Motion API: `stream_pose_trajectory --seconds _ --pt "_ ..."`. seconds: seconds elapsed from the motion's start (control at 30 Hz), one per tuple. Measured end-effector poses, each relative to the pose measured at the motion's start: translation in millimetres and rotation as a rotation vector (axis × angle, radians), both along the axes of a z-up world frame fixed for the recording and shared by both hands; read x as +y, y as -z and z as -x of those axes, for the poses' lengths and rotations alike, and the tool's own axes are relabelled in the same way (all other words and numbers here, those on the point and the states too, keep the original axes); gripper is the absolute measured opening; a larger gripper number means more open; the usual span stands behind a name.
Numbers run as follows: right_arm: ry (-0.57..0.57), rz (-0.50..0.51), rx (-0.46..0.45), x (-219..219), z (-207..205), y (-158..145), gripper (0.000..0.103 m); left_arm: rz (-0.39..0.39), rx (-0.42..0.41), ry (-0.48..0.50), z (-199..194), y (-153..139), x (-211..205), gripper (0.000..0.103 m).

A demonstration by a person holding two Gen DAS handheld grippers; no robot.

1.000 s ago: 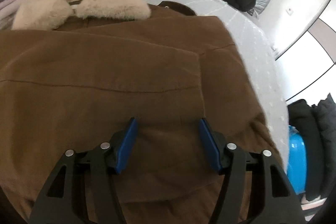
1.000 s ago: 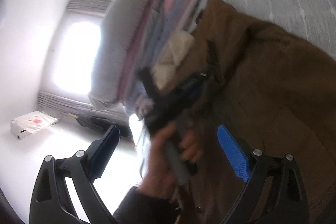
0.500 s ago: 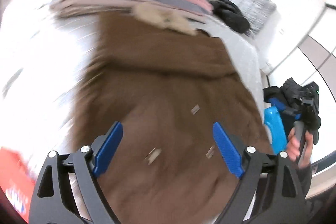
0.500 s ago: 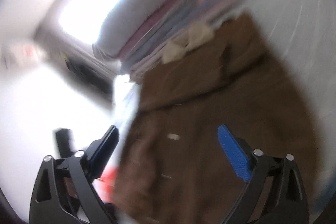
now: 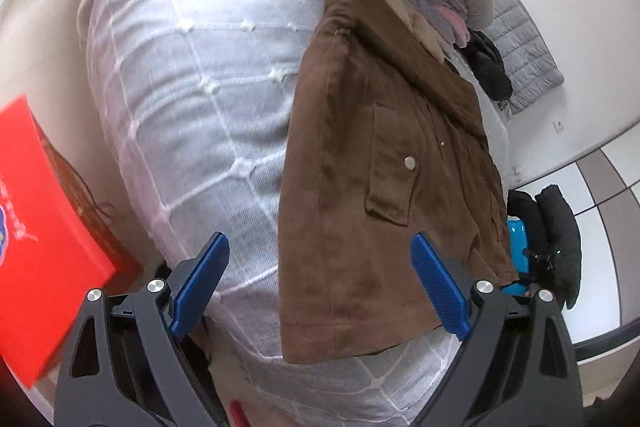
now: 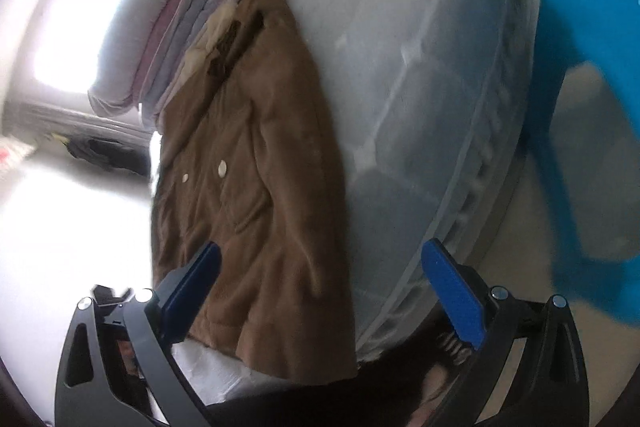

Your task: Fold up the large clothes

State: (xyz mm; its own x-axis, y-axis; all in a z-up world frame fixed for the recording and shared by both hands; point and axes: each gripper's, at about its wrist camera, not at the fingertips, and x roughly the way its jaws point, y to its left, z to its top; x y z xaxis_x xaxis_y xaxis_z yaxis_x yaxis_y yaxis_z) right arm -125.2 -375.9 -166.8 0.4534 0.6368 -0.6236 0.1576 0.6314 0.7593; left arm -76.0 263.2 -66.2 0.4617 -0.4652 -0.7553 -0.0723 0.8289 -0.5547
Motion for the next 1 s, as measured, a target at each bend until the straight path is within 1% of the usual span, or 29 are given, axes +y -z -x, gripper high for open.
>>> stream_pose_trajectory --seconds 0.1,0.13,0.2,0.27,0.3,0.37,0.43,0.47,0.53,0.57,0.63,0.67,0.7,0.73,0.77,0.8,0.83,0.87,0.9,0.93,0.97,1.0 --pt "-0.009 -0.075 0.011 -1.8 3.7 9.8 0.097 0.047 0.041 -0.006 2.0 11.7 3.0 0.088" --pt "-0.021 -0.101 0.011 -0.6 6.5 12.5 0.097 0.07 0.036 0.006 5.7 10.6 2.3 0.088" --pt "-0.051 -0.139 -0.001 9.3 7.3 10.1 0.097 0.119 0.034 0.029 5.6 12.1 1.0 0.088" --pt "-0.076 -0.167 -0.016 20.0 7.3 11.1 0.096 0.158 0.053 0.036 5.0 15.4 1.2 0.088" --pt "-0.093 -0.175 -0.024 25.1 7.0 10.5 0.094 0.175 0.064 0.039 3.9 18.0 0.4 0.088" --pt "-0.121 -0.187 -0.044 34.0 8.4 8.6 0.084 0.184 0.078 0.055 4.3 19.7 -3.1 0.088" --pt "-0.134 -0.158 -0.053 39.6 11.3 5.7 0.065 0.173 0.087 0.079 2.8 22.2 -10.2 0.088" --pt "-0.127 -0.153 -0.059 39.7 12.5 5.2 0.063 0.173 0.092 0.093 1.7 22.6 -14.9 0.088" --pt "-0.109 -0.173 -0.067 35.7 17.7 5.9 0.039 0.15 0.107 0.12 0.0 25.5 -25.6 0.088" --pt "-0.097 -0.188 -0.07 31.8 20.6 8.5 0.036 0.13 0.114 0.13 -0.9 25.8 -30.2 0.088" --pt "-0.086 -0.206 -0.086 30.5 25.2 8.3 0.026 0.073 0.133 0.147 -3.3 29.6 -41.0 0.088" --pt "-0.086 -0.213 -0.096 31.4 25.9 8.1 0.025 0.053 0.135 0.152 -4.1 30.3 -44.3 0.088" --pt "-0.087 -0.221 -0.107 30.6 26.1 8.4 0.024 0.021 0.129 0.157 -4.3 30.3 -48.7 0.081" --pt "-0.086 -0.232 -0.125 28.6 29.3 6.0 0.024 -0.026 0.122 0.158 -3.7 29.2 -51.6 0.062" --pt "-0.086 -0.244 -0.137 28.6 30.1 4.6 0.024 -0.055 0.124 0.153 -3.7 29.3 -51.8 0.052" --pt "-0.088 -0.253 -0.144 30.3 29.0 4.3 0.024 -0.055 0.125 0.141 -3.4 29.7 -49.1 0.035" --pt "-0.088 -0.27 -0.145 29.2 28.8 6.3 0.024 -0.006 0.121 0.135 -2.8 30.5 -43.2 0.016" --pt "-0.085 -0.29 -0.125 28.2 27.4 11.8 0.027 0.054 0.117 0.139 -2.6 31.0 -38.6 0.013" --pt "-0.089 -0.309 -0.097 28.7 24.9 18.7 0.034 0.074 0.114 0.142 -2.1 31.5 -37.1 0.013" --pt "-0.09 -0.327 -0.078 29.7 22.3 23.5 0.044 0.062 0.11 0.151 -1.7 31.6 -39.2 0.013" --pt "-0.082 -0.341 -0.055 30.4 20.6 29.6 0.049 0.056 0.111 0.158 -1.9 32.1 -41.9 0.013" --pt "-0.081 -0.348 -0.054 30.7 19.9 31.4 0.052 0.064 0.117 0.161 -2.6 32.9 -42.9 0.014"
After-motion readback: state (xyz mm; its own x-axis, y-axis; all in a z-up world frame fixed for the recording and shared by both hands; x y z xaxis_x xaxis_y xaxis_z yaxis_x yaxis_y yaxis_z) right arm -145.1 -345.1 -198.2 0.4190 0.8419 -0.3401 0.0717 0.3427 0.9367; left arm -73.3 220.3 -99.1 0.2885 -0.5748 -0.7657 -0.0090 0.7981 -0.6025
